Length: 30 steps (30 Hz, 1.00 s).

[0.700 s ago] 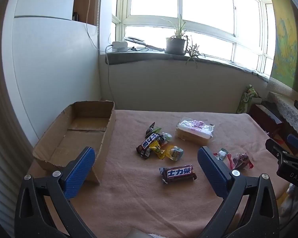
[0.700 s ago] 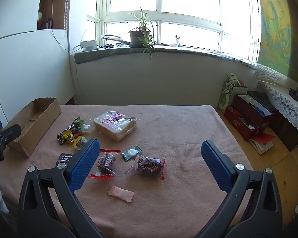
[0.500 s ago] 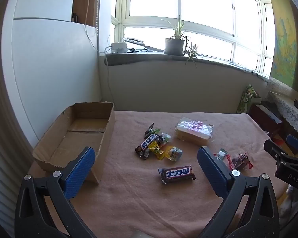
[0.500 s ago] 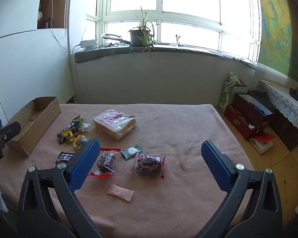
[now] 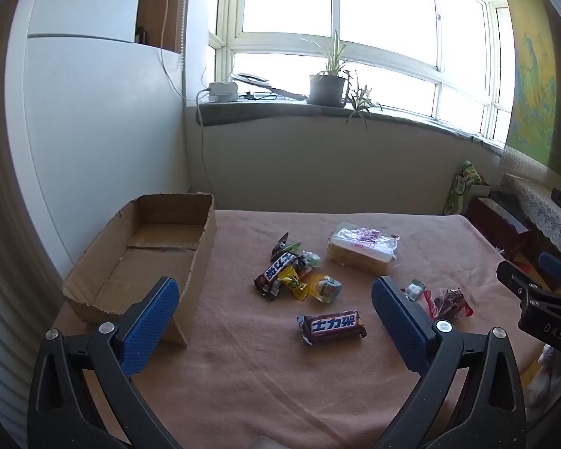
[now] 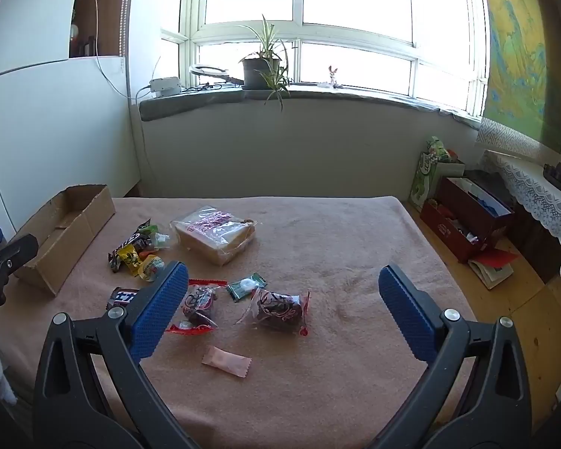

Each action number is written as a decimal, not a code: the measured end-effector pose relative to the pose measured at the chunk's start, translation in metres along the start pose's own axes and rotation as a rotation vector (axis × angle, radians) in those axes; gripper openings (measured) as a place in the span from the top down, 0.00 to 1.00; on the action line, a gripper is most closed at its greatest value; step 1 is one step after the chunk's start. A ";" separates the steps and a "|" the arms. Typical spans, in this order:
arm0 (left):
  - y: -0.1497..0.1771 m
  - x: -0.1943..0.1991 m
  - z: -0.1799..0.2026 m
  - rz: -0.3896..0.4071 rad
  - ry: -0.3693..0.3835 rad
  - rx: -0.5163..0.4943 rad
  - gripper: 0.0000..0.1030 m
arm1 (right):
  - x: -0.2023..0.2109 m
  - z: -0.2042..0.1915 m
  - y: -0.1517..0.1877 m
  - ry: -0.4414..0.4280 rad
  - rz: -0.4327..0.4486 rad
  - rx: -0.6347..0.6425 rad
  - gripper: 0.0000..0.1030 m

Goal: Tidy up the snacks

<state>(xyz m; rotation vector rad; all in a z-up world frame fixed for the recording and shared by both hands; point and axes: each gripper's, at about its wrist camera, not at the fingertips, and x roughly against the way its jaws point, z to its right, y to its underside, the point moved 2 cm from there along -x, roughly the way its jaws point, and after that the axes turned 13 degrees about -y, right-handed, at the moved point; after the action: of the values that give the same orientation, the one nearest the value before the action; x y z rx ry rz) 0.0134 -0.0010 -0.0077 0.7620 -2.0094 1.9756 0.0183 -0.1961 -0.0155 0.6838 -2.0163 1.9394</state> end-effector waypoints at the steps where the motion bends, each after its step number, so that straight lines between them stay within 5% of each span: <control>1: 0.000 0.001 -0.001 0.002 0.001 0.001 0.01 | 0.001 0.000 0.000 0.001 0.002 0.001 0.00; 30: 0.000 0.005 -0.001 0.009 0.013 0.000 0.01 | 0.006 -0.008 -0.003 -0.006 -0.001 0.005 0.00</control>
<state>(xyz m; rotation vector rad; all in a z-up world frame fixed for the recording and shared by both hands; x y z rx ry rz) 0.0089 -0.0007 -0.0047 0.7399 -2.0097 1.9798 0.0136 -0.1892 -0.0093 0.6917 -2.0149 1.9449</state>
